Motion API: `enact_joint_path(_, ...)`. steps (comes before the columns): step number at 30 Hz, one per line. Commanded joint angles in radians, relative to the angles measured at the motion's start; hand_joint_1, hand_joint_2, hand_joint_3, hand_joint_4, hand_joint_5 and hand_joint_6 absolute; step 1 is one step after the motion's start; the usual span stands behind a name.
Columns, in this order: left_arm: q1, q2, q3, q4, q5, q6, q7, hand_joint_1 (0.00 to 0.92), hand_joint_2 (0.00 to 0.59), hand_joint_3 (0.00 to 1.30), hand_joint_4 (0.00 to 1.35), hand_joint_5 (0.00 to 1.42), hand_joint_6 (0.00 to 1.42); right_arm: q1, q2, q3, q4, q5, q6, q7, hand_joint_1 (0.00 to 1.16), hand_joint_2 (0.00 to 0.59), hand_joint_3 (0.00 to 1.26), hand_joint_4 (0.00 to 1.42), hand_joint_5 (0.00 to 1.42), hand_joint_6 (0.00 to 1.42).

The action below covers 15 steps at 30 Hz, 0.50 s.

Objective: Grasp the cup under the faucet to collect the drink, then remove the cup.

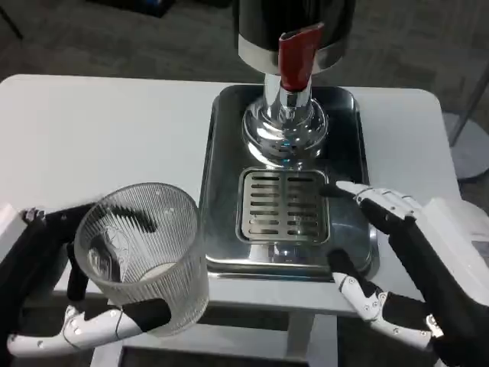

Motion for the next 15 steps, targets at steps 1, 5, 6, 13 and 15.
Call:
enact_joint_path(1,-0.063,-0.011,-0.042,0.037,0.036,0.006,0.034,0.708,0.104,0.91,0.95,1.13,1.42,0.010,0.033,-0.035,0.019,0.114,-0.013,-0.068,0.63,0.510,0.37,0.41,0.43,0.50)
enact_joint_path(5,-0.124,-0.022,-0.089,0.080,0.087,0.012,0.058,0.702,0.104,0.91,0.96,1.13,1.42,0.012,0.047,-0.036,0.013,0.123,0.042,-0.063,0.63,0.516,0.36,0.37,0.39,0.49)
enact_joint_path(6,-0.150,-0.026,-0.107,0.103,0.106,0.017,0.069,0.702,0.104,0.91,0.96,1.13,1.42,0.011,0.049,-0.036,0.010,0.119,0.056,-0.057,0.63,0.518,0.35,0.37,0.38,0.48)
enact_joint_path(13,-0.286,-0.046,-0.195,0.242,0.201,0.035,0.134,0.682,0.107,0.91,0.95,1.12,1.42,0.013,0.037,-0.070,-0.015,0.145,0.118,-0.051,0.62,0.518,0.35,0.36,0.37,0.49)
enact_joint_path(15,-0.326,-0.050,-0.221,0.282,0.228,0.038,0.152,0.682,0.107,0.91,0.95,1.12,1.42,0.019,0.033,-0.083,-0.024,0.157,0.125,-0.053,0.62,0.517,0.35,0.36,0.37,0.49)
